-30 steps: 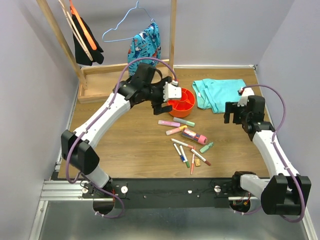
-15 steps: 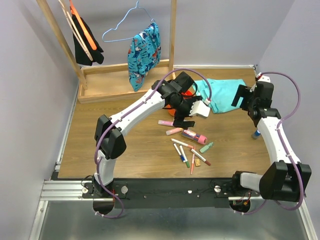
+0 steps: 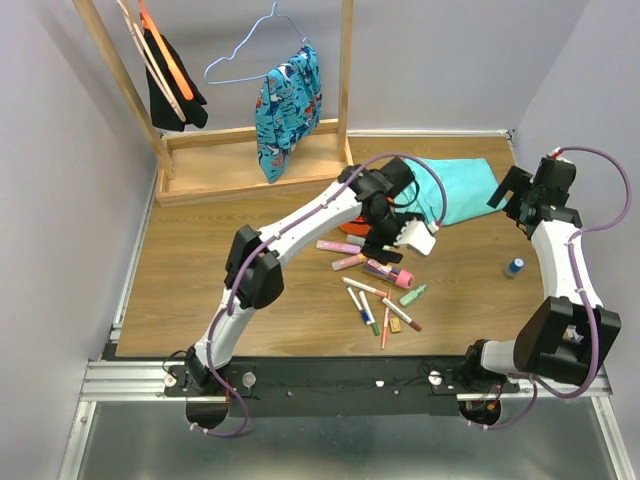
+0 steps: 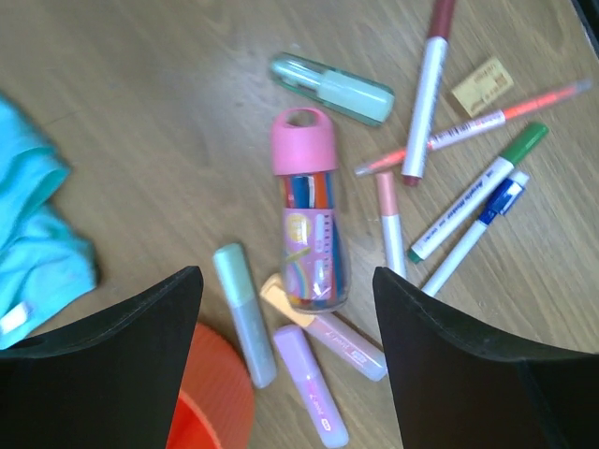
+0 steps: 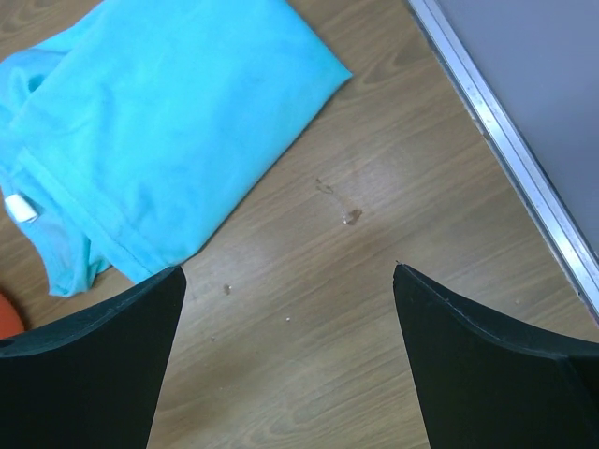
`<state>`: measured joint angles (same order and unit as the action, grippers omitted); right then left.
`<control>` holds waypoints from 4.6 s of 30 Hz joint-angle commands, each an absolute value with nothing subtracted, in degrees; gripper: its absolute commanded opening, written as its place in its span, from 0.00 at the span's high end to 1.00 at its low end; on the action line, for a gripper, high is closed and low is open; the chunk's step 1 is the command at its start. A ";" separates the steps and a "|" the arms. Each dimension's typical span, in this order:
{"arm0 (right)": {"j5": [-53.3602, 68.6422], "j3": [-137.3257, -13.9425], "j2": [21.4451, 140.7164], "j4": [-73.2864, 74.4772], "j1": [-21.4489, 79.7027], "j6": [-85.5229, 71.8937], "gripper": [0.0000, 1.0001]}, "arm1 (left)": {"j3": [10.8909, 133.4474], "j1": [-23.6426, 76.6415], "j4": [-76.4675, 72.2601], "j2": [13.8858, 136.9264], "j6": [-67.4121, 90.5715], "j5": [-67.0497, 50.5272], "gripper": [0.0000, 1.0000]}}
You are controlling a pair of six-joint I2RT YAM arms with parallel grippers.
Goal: Sort the stationery into containers
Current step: Pick up the stationery from the center of the board, then place the stationery in the storage box.
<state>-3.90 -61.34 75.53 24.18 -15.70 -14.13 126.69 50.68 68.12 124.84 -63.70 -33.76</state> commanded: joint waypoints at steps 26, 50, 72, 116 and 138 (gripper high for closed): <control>-0.35 -60.03 76.73 25.66 -16.96 -13.62 0.00 | 131.84 55.20 65.13 140.09 -54.67 -26.19 0.27; -0.35 -58.10 77.52 24.70 -16.96 -12.48 0.00 | 127.18 55.02 57.84 143.70 -48.78 -25.93 0.34; -0.44 -61.78 80.24 26.71 -16.96 -10.11 0.00 | 127.79 53.53 54.85 127.29 -38.69 -37.08 0.89; 2.64 -77.79 87.19 33.93 -16.87 -4.39 0.04 | 93.17 27.07 -53.79 128.93 20.74 -47.02 0.94; 4.31 -75.32 89.21 31.73 -16.87 -3.60 0.04 | 89.30 27.95 -62.57 132.63 21.71 -48.87 0.75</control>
<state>3.99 -76.01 88.01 32.69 -16.84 -4.40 90.43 27.88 -55.40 131.87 21.37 -47.27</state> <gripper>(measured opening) 0.963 0.544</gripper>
